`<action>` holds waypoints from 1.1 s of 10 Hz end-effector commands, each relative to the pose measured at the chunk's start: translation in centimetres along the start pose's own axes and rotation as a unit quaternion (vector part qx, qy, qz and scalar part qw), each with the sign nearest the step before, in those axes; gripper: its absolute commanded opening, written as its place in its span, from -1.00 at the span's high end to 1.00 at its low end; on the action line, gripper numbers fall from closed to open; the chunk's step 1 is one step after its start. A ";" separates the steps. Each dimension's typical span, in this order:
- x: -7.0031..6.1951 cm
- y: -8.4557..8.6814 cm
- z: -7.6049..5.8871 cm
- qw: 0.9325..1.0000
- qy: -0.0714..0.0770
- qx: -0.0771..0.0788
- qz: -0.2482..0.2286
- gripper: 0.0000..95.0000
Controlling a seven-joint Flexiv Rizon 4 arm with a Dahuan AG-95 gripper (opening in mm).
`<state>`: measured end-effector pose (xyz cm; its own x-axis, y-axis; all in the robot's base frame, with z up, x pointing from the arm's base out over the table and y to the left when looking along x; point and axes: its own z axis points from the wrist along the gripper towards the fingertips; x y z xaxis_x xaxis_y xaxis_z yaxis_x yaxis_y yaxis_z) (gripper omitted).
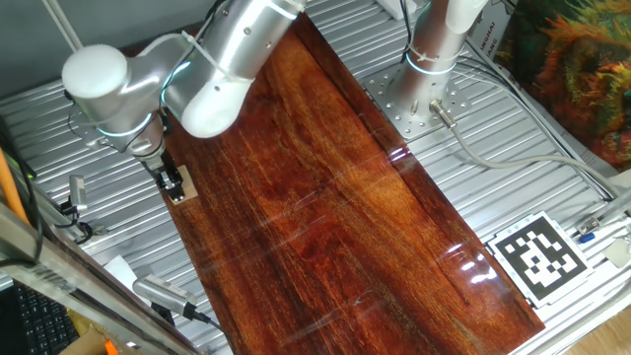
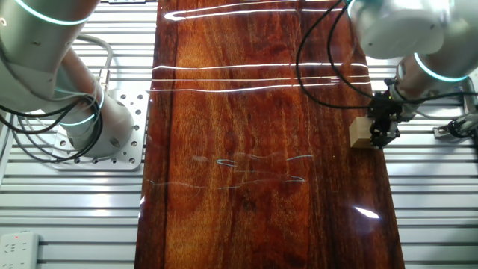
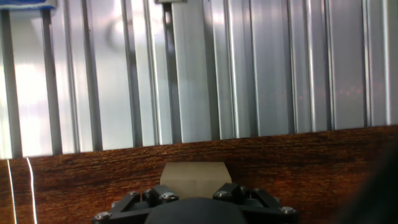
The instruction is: Hold a small block with the gripper and sweep it from left to right on the table
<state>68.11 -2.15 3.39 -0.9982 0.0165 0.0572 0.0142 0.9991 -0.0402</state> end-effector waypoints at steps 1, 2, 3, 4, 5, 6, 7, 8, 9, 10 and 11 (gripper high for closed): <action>-0.1 0.0 0.6 1.000 0.002 -0.024 0.012 0.60; -0.1 0.0 0.6 1.000 -0.005 -0.022 0.011 0.60; -0.1 0.0 0.6 1.000 -0.002 -0.021 0.011 0.60; -0.1 0.0 0.6 1.000 0.010 -0.017 0.009 0.60; -0.1 0.0 0.5 1.000 0.017 -0.013 0.009 0.60; -0.1 0.0 0.5 1.000 0.016 -0.012 0.008 0.60; -0.1 0.0 0.5 1.000 -0.003 -0.020 0.012 0.60; -0.1 0.0 0.5 1.000 -0.008 -0.020 0.011 0.60; -0.1 0.0 0.5 1.000 0.000 -0.020 0.010 0.60; -0.1 0.0 0.5 1.000 0.008 -0.016 0.007 0.60; 0.0 0.0 0.5 1.000 0.009 -0.016 0.005 0.60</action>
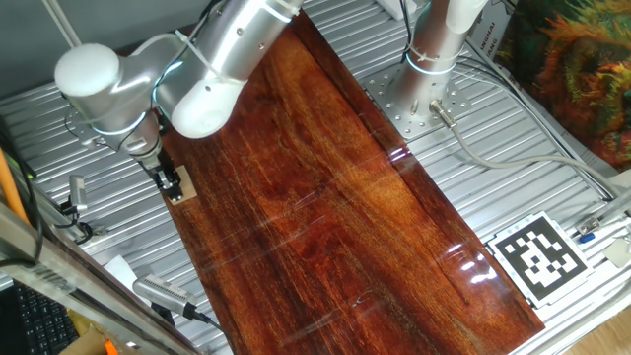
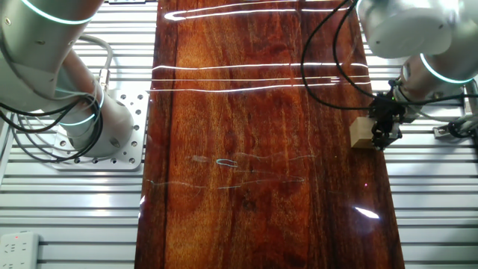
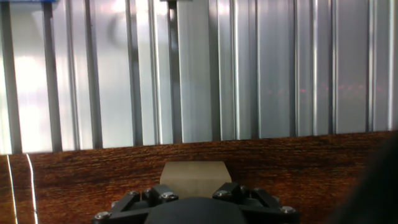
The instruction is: Hold a small block with the gripper and sweep it from left to right on the table
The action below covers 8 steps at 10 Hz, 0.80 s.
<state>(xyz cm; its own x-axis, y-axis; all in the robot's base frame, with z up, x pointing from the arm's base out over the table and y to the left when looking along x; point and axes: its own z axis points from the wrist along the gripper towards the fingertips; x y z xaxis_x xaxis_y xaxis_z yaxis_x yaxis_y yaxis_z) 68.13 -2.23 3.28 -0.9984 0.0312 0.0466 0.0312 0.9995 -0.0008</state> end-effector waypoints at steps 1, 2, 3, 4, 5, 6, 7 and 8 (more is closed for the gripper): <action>0.1 0.0 0.4 1.000 0.003 -0.008 0.008 0.60; 0.1 0.0 0.4 1.000 0.003 -0.006 0.007 0.60; 0.2 -0.1 0.5 1.000 0.003 0.006 -0.003 0.60; 0.7 -0.3 0.6 1.000 0.015 0.007 -0.001 0.60; 1.3 -0.4 0.7 1.000 0.021 0.005 0.000 0.60; 1.9 -0.7 0.7 1.000 0.007 -0.014 0.007 0.60; 2.1 -0.7 0.9 0.999 -0.016 -0.031 0.015 0.60; 2.2 -0.7 0.9 1.000 -0.004 -0.003 -0.005 0.60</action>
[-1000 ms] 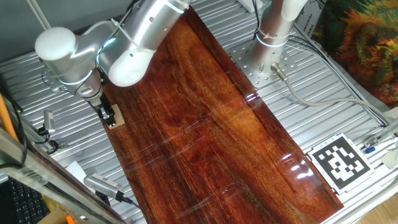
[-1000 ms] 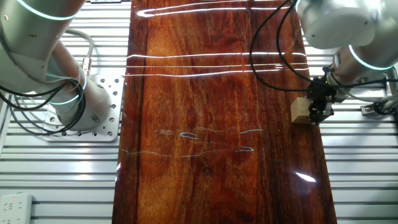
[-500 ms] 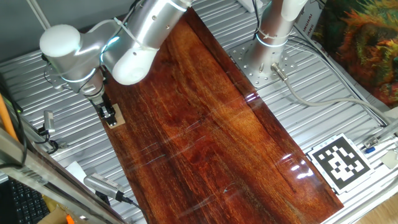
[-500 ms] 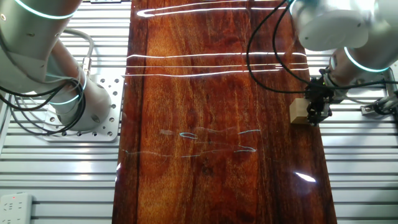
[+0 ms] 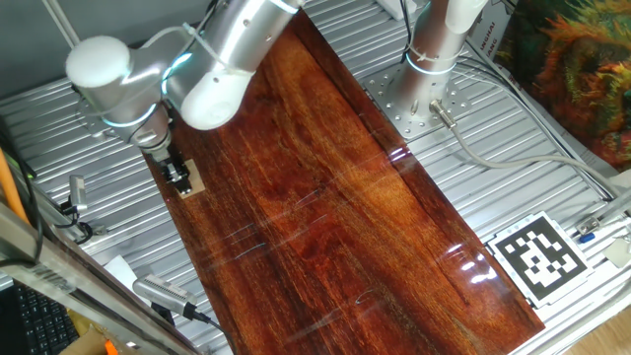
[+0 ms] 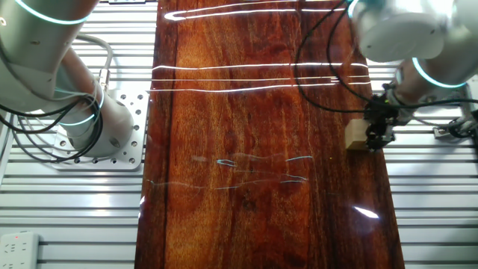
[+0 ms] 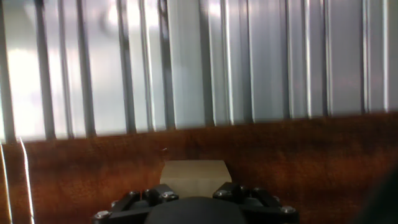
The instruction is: Hold a small block with the gripper and sweep it from left to right on the table
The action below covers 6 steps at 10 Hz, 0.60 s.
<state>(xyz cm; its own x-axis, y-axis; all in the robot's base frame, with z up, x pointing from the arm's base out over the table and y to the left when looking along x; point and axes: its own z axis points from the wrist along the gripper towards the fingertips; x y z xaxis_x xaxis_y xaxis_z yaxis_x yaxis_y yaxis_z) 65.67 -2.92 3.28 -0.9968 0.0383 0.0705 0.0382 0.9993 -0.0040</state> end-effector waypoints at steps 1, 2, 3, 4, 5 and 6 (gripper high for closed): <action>-0.2 0.1 0.7 1.000 -0.013 -0.001 -0.008 0.60; 0.0 0.0 0.8 1.000 -0.010 0.007 -0.011 0.60; 0.4 -0.1 0.7 1.000 0.002 0.014 -0.014 0.60; 0.8 -0.2 0.6 1.000 0.011 0.014 -0.015 0.60; 1.4 -0.4 0.3 1.000 -0.010 -0.014 0.002 0.60; 1.6 -0.4 0.2 1.000 -0.012 -0.013 -0.002 0.60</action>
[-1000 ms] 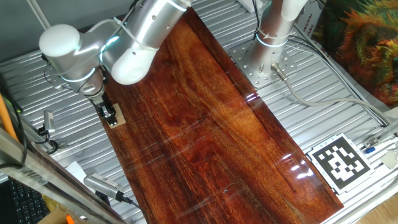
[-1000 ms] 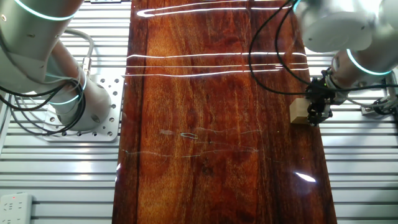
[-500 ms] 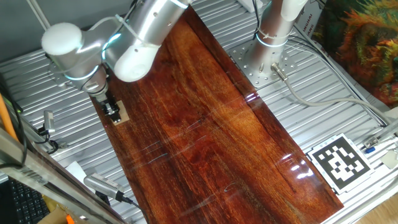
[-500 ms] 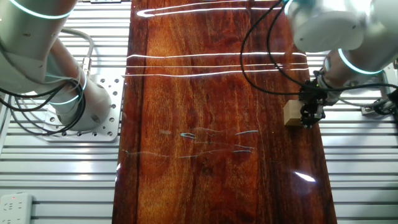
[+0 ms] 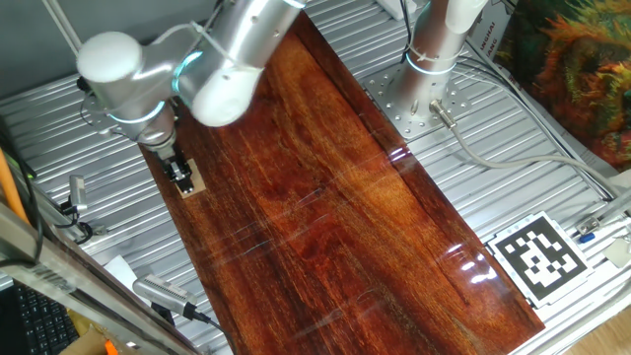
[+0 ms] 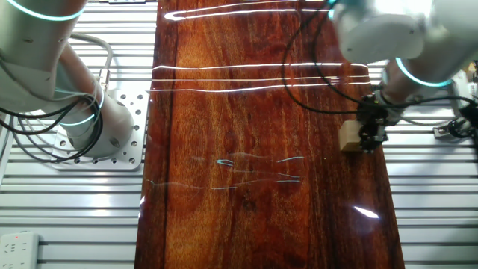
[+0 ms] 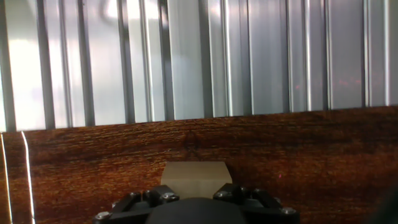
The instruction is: Hold a small block with the gripper and sweep it from left to right on the table
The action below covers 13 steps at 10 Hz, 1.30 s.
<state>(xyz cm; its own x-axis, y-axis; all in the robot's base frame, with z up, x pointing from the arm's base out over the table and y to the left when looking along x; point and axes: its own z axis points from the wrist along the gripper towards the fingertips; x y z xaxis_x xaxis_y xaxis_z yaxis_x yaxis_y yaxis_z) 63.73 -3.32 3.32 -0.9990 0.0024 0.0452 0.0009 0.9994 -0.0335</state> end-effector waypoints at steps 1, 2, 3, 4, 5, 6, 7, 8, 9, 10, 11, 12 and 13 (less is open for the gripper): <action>-0.1 0.1 0.2 1.000 0.006 -0.019 0.010 0.60; 0.6 0.0 0.4 1.000 0.006 -0.012 0.008 0.60; 1.2 -0.1 0.4 1.000 0.001 -0.008 0.005 0.60; 1.5 -0.2 0.3 1.000 0.000 -0.010 0.005 0.60; 1.9 -0.2 0.0 1.000 -0.002 -0.027 0.013 0.60; 1.9 -0.1 -0.5 1.000 -0.001 -0.027 0.014 0.60; 2.0 0.0 -0.9 1.000 0.005 -0.012 0.006 0.60; 2.3 0.1 -0.9 1.000 0.010 -0.015 0.010 0.60; 3.1 -0.1 -0.5 1.000 0.008 -0.014 0.009 0.60; 3.7 -0.1 0.0 1.000 0.005 -0.015 0.009 0.60; 4.1 -0.2 0.2 1.000 0.004 -0.014 0.009 0.60; 4.6 -0.2 0.5 1.000 0.021 -0.018 0.010 0.60; 4.7 -0.2 0.6 1.000 -0.012 -0.023 0.015 0.60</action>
<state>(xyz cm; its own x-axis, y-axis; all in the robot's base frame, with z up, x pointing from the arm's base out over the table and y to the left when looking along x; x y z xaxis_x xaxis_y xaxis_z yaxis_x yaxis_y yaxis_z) 58.38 -3.59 3.25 -0.9985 0.0182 0.0509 0.0170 0.9996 -0.0224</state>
